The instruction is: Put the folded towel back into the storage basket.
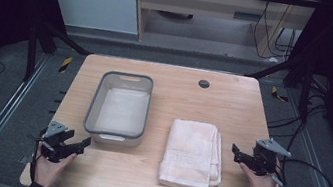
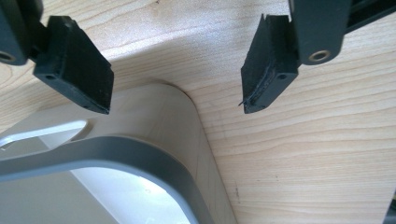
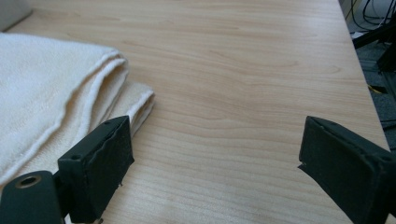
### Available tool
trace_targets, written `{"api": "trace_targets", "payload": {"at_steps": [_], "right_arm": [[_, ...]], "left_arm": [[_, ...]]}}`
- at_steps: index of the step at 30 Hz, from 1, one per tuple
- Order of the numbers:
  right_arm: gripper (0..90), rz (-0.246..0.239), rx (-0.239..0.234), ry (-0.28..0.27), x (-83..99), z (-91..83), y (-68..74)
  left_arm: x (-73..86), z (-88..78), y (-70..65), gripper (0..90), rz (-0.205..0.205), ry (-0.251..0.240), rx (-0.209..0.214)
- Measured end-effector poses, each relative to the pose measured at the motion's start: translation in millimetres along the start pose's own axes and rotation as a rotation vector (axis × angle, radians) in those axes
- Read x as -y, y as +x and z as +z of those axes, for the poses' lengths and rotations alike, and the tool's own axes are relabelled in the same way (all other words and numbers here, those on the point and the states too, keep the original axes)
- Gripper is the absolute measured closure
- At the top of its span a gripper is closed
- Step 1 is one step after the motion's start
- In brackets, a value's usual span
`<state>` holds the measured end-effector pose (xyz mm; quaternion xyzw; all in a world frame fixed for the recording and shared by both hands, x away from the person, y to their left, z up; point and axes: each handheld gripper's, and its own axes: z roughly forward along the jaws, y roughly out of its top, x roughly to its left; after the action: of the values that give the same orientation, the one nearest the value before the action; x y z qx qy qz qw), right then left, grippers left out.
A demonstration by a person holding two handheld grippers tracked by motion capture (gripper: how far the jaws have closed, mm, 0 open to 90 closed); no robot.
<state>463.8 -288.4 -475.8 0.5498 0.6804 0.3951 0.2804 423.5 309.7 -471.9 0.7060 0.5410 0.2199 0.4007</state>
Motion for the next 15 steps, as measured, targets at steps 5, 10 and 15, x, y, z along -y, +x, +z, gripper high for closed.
{"api": "trace_targets", "payload": {"at_steps": [5,10,15], "right_arm": [[12.2,0.015,0.0,-0.035,-2.1,-6.5,0.4],[14.1,0.005,-0.002,-0.055,-4.4,-10.7,1.7],[15.9,0.01,-0.02,-0.067,-6.6,-13.9,2.9]], "left_arm": [[-2.6,-5.9,-1.2,26.5,-0.001,-0.037,-0.003],[-6.4,-16.4,-1.0,27.5,0.001,-0.093,-0.015],[-11.2,-22.0,0.9,28.0,-0.026,-0.124,-0.002]]}}
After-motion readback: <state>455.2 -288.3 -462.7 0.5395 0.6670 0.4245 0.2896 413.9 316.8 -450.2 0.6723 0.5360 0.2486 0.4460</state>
